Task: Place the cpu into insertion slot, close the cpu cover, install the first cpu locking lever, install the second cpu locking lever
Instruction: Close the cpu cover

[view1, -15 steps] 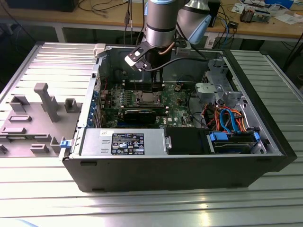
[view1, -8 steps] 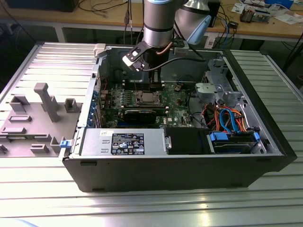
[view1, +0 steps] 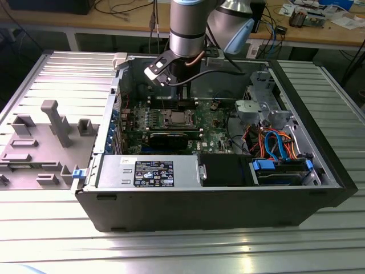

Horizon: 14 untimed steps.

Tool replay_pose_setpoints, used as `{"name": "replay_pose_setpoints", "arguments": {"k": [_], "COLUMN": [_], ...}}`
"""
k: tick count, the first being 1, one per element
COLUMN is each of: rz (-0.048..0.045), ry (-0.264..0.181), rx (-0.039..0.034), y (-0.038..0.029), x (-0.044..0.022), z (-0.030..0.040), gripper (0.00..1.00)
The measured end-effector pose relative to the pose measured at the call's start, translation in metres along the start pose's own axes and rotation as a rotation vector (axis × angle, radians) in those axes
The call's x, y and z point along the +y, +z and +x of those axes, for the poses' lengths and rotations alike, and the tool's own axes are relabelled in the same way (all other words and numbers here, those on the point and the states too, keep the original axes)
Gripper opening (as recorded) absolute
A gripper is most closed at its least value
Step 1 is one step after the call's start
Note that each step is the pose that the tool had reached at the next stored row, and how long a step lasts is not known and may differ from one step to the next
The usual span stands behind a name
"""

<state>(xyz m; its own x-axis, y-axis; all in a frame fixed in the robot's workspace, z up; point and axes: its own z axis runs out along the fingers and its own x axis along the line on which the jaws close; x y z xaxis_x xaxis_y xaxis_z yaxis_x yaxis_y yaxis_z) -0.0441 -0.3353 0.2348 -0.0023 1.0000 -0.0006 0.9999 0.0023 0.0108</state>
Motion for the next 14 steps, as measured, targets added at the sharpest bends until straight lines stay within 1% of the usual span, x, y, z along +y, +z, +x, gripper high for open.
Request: {"name": "replay_pose_setpoints", "arguments": {"k": [4,9,10,11,14], "rz": [0.0000,-0.0002,0.0000,0.0001,-0.0001], "ry": [-0.003,-0.023,-0.031,-0.035,-0.042], "rx": [0.0003,0.0033,0.0033,0.0032,0.0036], "y": [0.0037,0.0106,0.0141,0.0153,0.0182], "x": [-0.0071,-0.0155,-0.0198,-0.0231,-0.0291], "z": [0.0001,0.0001,0.0001,0.0000,0.0001], "gripper": [0.11,0.11,0.11,0.11,0.11]}}
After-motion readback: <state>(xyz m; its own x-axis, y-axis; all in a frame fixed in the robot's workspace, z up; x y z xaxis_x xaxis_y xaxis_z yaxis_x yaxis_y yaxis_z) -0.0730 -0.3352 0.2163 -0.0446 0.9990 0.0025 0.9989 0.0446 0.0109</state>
